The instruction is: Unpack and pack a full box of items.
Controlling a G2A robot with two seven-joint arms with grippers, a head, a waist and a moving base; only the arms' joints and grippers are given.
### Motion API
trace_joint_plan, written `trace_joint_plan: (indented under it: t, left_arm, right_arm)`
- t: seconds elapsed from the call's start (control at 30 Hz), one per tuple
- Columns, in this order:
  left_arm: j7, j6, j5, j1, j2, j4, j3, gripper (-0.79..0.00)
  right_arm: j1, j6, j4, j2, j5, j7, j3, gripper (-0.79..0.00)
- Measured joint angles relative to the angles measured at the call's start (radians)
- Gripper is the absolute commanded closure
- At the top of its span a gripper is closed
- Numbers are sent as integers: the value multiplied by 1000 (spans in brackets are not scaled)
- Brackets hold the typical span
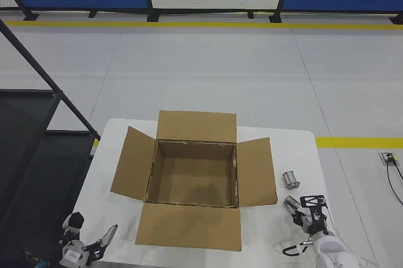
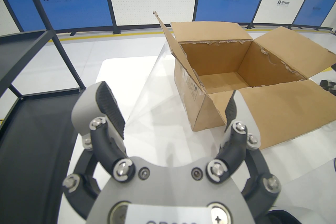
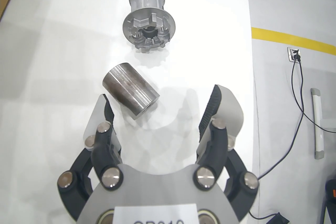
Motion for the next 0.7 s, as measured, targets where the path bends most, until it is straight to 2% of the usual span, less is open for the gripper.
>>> trace_joint_plan:
  t: [0.23, 0.43, 0.6, 0.7]
  left_arm:
    - [0, 0, 0, 0, 0, 0, 0, -785]
    - [0, 0, 0, 0, 0, 0, 0, -785]
    - [0, 0, 0, 0, 0, 0, 0, -785]
    - [0, 0, 0, 0, 0, 0, 0, -785]
  right_arm:
    - [61, 27, 43, -5, -31, 31, -52, -646]
    - [90, 73, 68, -10, -14, 19, -61, -536]
    - [99, 116, 77, -13, -1, 10, -53, -526]
    - [101, 138, 79, -14, 16, 3, -47, -551]
